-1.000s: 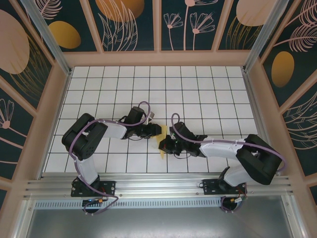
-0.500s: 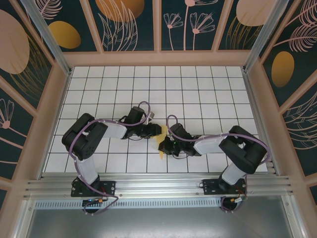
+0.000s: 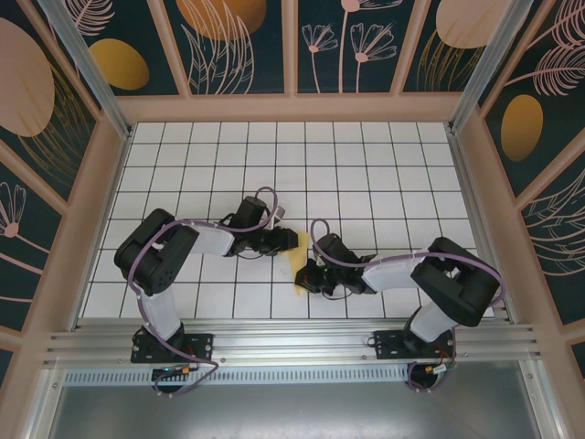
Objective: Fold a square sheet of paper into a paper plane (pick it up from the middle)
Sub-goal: Fold the wing for the fifth time at the center of the table.
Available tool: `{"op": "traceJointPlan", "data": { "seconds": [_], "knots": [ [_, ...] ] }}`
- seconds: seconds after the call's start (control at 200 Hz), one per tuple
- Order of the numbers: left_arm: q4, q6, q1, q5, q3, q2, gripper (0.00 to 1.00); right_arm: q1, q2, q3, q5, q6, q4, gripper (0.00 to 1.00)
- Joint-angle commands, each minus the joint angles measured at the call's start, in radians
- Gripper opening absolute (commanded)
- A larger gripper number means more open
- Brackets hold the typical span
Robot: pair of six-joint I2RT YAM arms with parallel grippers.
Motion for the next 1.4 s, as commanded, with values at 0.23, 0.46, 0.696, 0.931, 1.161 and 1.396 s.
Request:
{"op": "traceJointPlan", "data": {
  "seconds": [0.23, 0.46, 0.696, 0.931, 1.161, 1.396],
  "knots": [
    [-0.094, 0.042, -0.022, -0.104, -0.025, 0.103, 0.39, 0.063, -0.032, -0.013, -0.004, -0.009, -0.141, 0.07],
    [-0.097, 0.045, -0.022, -0.096, -0.029, 0.102, 0.39, 0.063, -0.029, -0.031, -0.007, -0.007, -0.111, 0.07],
    [-0.105, 0.051, -0.022, -0.091, -0.022, 0.092, 0.38, 0.053, -0.031, 0.009, 0.028, -0.028, -0.152, 0.07],
    [-0.094, 0.042, -0.023, -0.091, -0.020, 0.101, 0.39, 0.052, -0.105, 0.092, 0.056, -0.069, -0.134, 0.11],
    [-0.096, 0.043, -0.025, -0.089, -0.019, 0.102, 0.39, 0.038, 0.007, 0.133, 0.096, -0.049, -0.095, 0.10],
    [-0.096, 0.041, -0.024, -0.095, -0.020, 0.081, 0.39, 0.031, 0.013, 0.006, 0.063, -0.023, -0.016, 0.08]
  ]
}}
